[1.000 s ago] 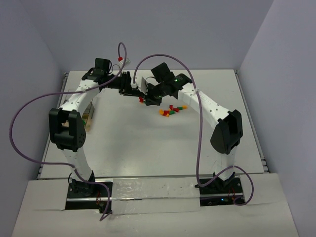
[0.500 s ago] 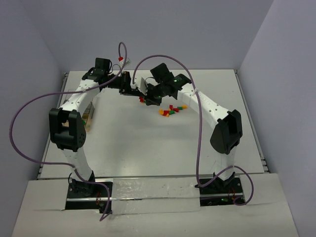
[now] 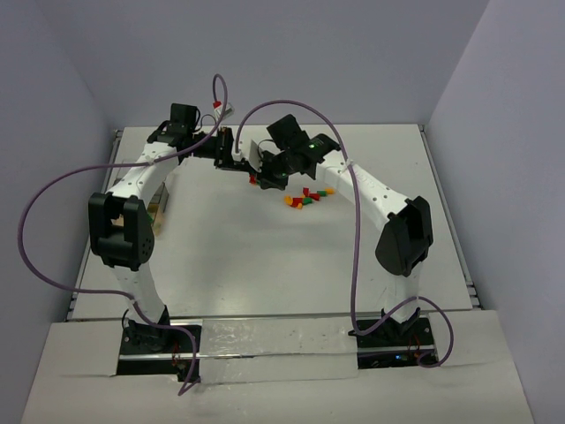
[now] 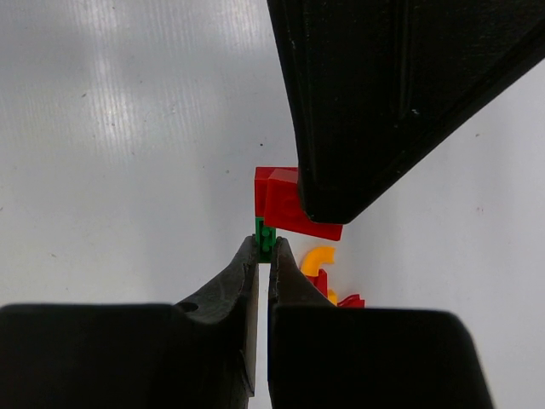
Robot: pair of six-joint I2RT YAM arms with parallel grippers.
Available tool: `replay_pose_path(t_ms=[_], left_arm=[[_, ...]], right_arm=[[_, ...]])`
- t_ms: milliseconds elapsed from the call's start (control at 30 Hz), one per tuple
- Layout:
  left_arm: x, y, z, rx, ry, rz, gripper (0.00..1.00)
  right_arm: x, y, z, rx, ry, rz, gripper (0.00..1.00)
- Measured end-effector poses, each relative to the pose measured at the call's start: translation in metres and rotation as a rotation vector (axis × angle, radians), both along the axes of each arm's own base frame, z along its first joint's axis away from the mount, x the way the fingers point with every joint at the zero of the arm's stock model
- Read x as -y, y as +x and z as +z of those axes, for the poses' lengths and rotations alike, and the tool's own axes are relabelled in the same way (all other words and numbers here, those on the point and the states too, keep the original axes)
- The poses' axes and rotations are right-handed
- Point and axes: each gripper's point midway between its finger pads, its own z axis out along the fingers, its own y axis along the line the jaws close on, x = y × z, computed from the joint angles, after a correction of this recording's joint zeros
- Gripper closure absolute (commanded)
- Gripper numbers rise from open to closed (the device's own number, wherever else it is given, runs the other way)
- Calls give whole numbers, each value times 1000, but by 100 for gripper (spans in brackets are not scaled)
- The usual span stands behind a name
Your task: Sort the legos into containers by color
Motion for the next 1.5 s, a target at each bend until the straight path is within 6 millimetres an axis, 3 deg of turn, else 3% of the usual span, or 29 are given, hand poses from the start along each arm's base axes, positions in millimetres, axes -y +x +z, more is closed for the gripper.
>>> replay_pose_path(t_ms=[233,367,467,667,800,933,1067,1267,1500], left_arm=[[-7,4,2,-1,-11,17,100],[-34,18,-8,-7,34,118,100],[-72,41,-19,16,120,266,100],[-180,82,-38,106,402,621,100],[-248,93,-55,124,612,797,100],[-294,95,-67,124,761,894,100],[-314,109,-78,126,838,926,99],[-328,129,-104,101,898,930,97],[-334,140,-130,68,928,920,78]], right_arm=[[3,-2,-11,-11,-20,3,100],[5,-4,-20,-22,-34,5,100],[7,-6,-27,-33,-42,5,100],[7,-4,-28,-30,-37,2,100],[7,-1,-26,-26,-26,0,100],[9,1,-26,-31,-20,-13,100],[11,3,-26,-37,-16,-26,100],[12,3,-26,-42,-14,-33,100],[15,7,-24,-40,-13,-42,100]])
